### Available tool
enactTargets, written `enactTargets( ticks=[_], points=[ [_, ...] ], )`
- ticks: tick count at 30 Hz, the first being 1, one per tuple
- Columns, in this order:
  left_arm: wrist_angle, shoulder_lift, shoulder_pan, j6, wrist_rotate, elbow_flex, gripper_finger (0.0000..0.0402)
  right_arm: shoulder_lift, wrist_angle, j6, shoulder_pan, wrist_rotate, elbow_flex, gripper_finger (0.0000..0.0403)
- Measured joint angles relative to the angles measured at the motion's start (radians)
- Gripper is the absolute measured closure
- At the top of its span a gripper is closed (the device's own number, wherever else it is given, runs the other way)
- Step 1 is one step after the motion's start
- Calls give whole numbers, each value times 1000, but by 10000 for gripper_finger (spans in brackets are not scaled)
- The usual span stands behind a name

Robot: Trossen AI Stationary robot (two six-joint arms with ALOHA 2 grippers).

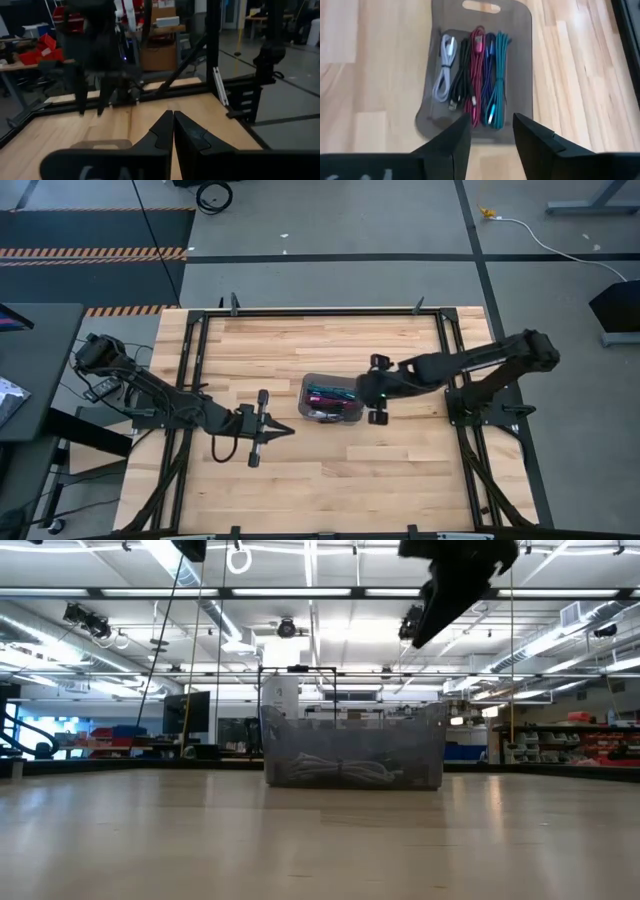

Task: Pick and place USB-C Cables
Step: Return to Home Position

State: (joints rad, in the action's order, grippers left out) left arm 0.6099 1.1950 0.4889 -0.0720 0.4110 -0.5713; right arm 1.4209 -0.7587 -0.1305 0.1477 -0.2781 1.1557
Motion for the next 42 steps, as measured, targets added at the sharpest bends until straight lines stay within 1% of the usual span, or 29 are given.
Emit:
enactTargets(
  ticks=[2, 4, 6, 9, 10, 13, 20, 22, 24, 25, 27, 30, 33, 35, 38, 42],
  points=[
    [-13, 0, 0, 8, 0, 0, 381, -29, -29, -28, 31, -16, 0, 260],
    [-7, 0, 0, 12, -2, 0, 381, -53, -44, -44, 60, -16, 0, 282],
    [-11, 0, -10, 10, -13, 0, 385, -74, -64, -60, 84, -15, 0, 318],
    [-26, 0, -36, 23, -16, 0, 396, -94, -107, -77, 111, -16, 0, 383],
    [-34, 0, -51, 44, -16, 0, 396, -99, -119, -79, 118, -16, 0, 392],
    [-71, 0, -106, 101, -53, 0, 397, -101, -151, -99, 129, -16, 0, 392],
    [-85, 0, -249, 154, -270, 0, 399, -116, -186, -130, 141, -8, 0, 398],
    [-88, -3, -293, 178, -294, 0, 399, -138, -186, -135, 142, -8, 0, 399],
    [-126, -33, -325, 193, -308, 0, 400, -166, -186, -147, 146, -9, 0, 400],
    [-152, -53, -339, 194, -310, -1, 400, -182, -185, -148, 149, -8, -1, 400],
    [-259, -115, -358, 207, -314, -1, 400, -225, -162, -157, 163, -8, -28, 400],
    [-385, -223, -366, 241, -315, -1, 400, -301, -106, -189, 184, -5, -102, 400],
    [-461, -319, -332, 245, -297, -1, 400, -387, -11, -219, 206, -1, -211, 400],
    [-504, -367, -298, 244, -264, 0, 400, -439, 57, -242, 218, 3, -285, 400],
    [-503, -413, -240, 243, -194, 21, 400, -506, 136, -277, 238, 14, -373, 400],
    [-497, -463, -154, 272, -117, 118, 400, -574, 141, -325, 269, 13, -443, 400]
  ],
)
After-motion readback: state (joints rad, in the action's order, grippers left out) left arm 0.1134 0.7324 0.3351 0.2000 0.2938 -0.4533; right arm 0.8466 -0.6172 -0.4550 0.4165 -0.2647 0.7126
